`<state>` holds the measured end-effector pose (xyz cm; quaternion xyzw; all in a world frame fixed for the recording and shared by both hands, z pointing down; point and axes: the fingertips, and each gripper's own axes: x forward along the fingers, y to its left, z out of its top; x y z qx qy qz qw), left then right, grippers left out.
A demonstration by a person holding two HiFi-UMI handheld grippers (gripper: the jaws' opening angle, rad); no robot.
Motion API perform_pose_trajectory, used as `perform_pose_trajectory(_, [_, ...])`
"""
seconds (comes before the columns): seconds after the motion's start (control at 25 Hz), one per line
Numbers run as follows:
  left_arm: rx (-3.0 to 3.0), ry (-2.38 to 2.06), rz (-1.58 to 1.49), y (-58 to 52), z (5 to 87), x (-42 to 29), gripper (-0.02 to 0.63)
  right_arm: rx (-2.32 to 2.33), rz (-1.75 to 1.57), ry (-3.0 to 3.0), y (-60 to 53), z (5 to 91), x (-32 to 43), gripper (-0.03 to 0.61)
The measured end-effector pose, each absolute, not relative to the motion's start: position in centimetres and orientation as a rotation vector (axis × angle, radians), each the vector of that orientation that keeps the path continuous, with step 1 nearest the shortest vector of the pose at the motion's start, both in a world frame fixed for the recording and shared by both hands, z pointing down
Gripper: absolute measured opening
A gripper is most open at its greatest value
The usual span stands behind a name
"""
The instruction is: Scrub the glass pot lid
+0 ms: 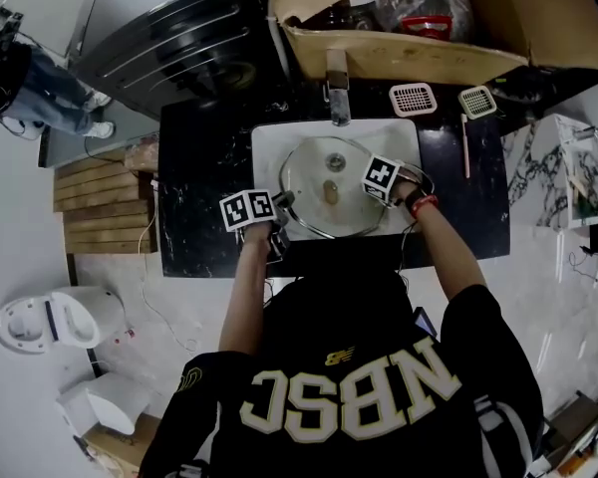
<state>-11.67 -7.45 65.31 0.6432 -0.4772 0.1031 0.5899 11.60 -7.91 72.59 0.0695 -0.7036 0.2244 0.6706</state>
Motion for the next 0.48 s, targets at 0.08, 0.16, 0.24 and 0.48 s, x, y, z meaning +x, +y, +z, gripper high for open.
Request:
perform_pose_trajectory(0.08, [1.495,-1.109,0.229,-7.3,65.2,-11.7,0.098,0.114,0.606,-1.626,-6.1,71.9,11.1,0.029])
perform_pose_trajectory(0.16, [1.493,-1.106,0.224,-7.2,65.1,-11.7,0.097,0.049,0.686,-1.671,-4.1,70.9,9.9,0.029])
perform_pose_trajectory(0.24, [1.49,-1.106,0.227,-7.2,65.0,-11.8,0.097,-0.001,0.735,-1.719,-2.4,69.9,8.4,0.029])
perform_pose_trajectory(0.48, [1.501,-1.1,0.245,-7.2,64.9,-11.8,0.098,-0.001,0.786,-1.878,-0.4,67.9,4.1,0.028])
